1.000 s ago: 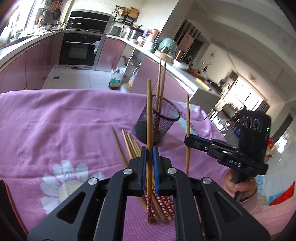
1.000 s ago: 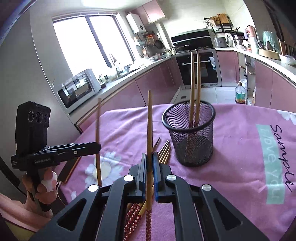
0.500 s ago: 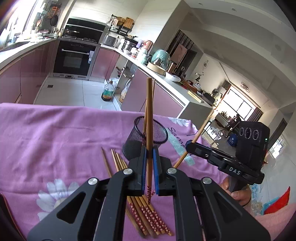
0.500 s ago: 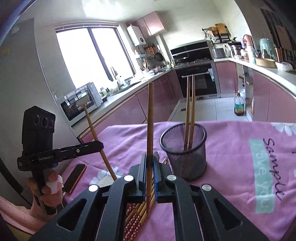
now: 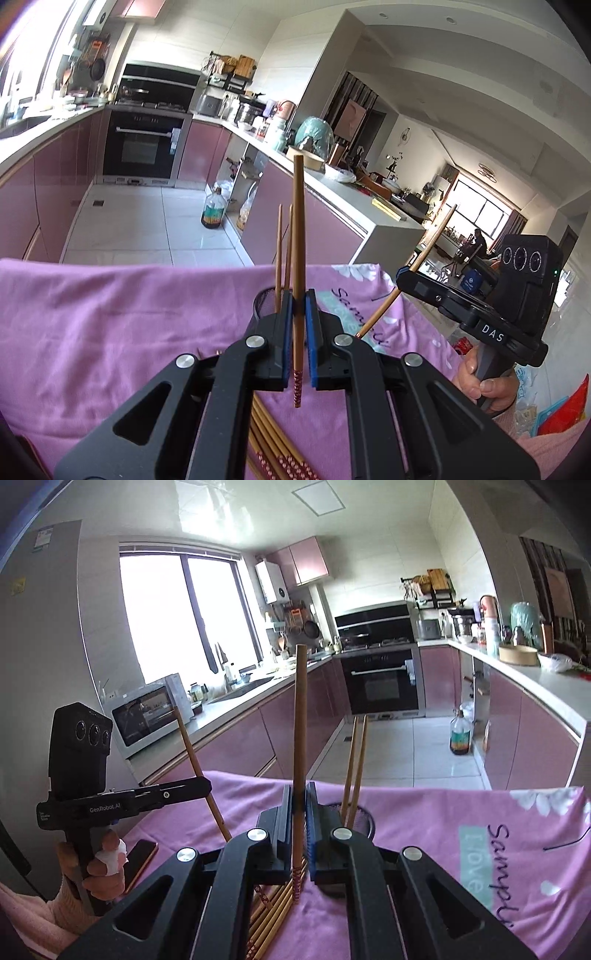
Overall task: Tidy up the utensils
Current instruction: 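Lift and lower the left gripper's chopstick into the holder while the right gripper does likewise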
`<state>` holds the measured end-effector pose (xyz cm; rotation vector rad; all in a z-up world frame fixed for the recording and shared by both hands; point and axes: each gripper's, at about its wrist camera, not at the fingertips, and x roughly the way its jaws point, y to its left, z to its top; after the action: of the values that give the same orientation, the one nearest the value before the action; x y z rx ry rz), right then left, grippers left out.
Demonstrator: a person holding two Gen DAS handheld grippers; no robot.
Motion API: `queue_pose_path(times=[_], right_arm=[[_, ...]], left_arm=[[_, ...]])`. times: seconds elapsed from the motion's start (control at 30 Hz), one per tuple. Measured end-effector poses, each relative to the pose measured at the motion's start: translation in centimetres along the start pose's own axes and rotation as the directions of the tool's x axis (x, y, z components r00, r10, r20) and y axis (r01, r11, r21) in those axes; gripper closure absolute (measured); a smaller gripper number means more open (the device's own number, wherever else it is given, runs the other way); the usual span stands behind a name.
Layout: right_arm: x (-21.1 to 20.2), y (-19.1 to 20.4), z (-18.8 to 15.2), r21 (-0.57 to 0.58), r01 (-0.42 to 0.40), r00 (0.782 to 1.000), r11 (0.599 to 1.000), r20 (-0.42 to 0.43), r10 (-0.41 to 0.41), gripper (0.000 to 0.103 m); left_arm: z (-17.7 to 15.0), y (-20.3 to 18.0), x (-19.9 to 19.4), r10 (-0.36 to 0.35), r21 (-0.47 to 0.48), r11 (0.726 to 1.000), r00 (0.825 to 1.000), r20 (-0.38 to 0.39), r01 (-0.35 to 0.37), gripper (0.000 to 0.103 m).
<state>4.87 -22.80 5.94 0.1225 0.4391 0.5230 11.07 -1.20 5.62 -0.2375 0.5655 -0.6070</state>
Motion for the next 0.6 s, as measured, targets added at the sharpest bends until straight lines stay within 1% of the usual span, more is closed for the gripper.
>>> queue_pose_path(times=[0.3,0.4,0.53,0.6], right_arm=[[-0.2,-0.4,2.6,-0.03,0.024,0.998,0.999,0.053,-0.022,0.098],[-0.1,-0.4,3.1,-0.037,0.034,0.997,0.999,0.068,-0.031,0.098],[0.4,-0.4,3.6,-0.049,0.048,0.997,0.998,0.069,-0.044,0.098],[1.0,-0.5,3.8,-0.053,0.056,0.997,0.997,0.063,-0.053,0.098]], left_arm=[[3.3,-1.9,0.2,0.018,0.047,0.999,0.998,0.058,-0.021,0.096],[4.2,-2.5,0.1,0.038,0.069,0.997,0.995,0.088,-0.044,0.096],[5.2,-3.1,0.7,0.049,0.084,0.995,0.993,0.109,-0.058,0.096],[5.5,-3.0,1.3,0.056,0.08,0.995,0.993,0.102,-0.064,0.096]])
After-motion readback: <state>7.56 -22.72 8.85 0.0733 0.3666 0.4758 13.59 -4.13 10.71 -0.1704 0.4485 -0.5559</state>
